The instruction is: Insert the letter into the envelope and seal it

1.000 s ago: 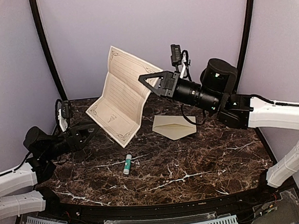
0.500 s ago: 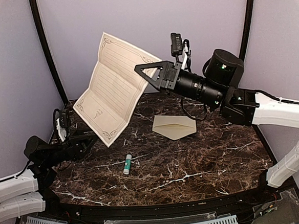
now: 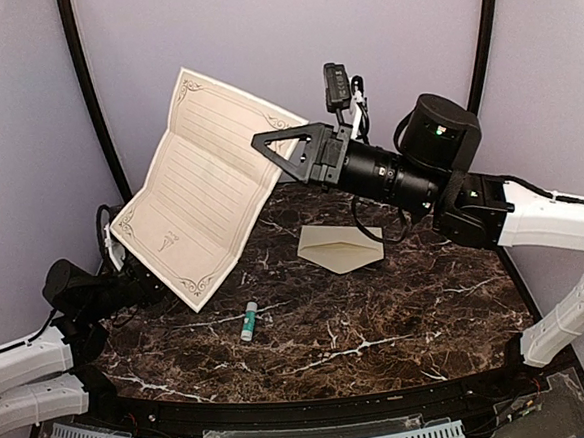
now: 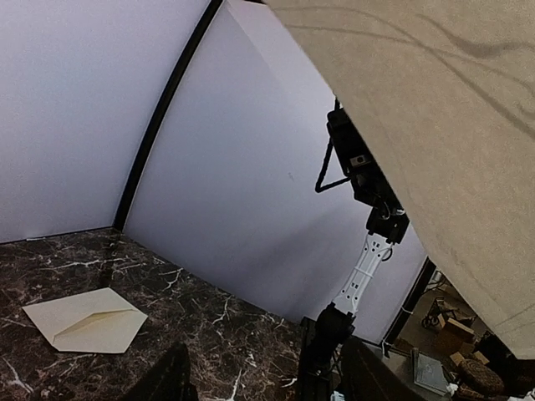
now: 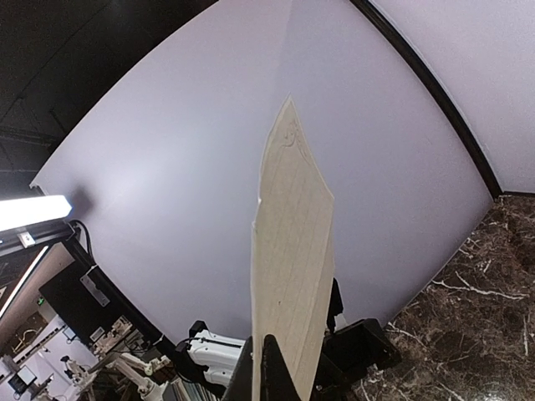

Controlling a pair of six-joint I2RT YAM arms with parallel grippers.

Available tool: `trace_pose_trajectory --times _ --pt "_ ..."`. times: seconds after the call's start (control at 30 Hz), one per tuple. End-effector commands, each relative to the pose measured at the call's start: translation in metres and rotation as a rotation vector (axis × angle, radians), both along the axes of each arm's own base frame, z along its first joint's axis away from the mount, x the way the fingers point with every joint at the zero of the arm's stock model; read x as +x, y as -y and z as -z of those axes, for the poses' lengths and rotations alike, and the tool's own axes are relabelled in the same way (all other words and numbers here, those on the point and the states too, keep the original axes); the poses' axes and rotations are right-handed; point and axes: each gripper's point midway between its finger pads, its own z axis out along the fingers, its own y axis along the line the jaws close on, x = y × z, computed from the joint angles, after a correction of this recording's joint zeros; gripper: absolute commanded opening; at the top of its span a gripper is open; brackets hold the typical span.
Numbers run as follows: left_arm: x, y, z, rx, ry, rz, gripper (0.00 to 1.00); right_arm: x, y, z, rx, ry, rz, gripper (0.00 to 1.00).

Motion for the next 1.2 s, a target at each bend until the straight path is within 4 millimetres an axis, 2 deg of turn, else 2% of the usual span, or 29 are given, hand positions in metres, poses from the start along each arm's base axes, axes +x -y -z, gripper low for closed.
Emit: trace_pose_trajectory --times 0.0,0.17,0.77,1.17 --pt "-0.011 -0.001 -0.032 -0.038 0.082 0.033 0.61 -0.003 0.005 -0.004 0.020 0.016 0.012 0.00" --pt "-0.019 -0.001 -0.039 -0.048 0.098 0.066 0.65 0.000 -0.001 0.007 0.000 0.012 0.016 0.00" --pt "-0.017 0.004 -0.046 -0.065 0.083 0.109 0.74 0.017 -0.021 0.051 -0.095 0.004 0.073 0.00" --pt "-0.004 0.010 -0.043 -0.072 0.033 0.101 0.79 0.013 -0.030 0.072 -0.118 0.022 0.042 0.00"
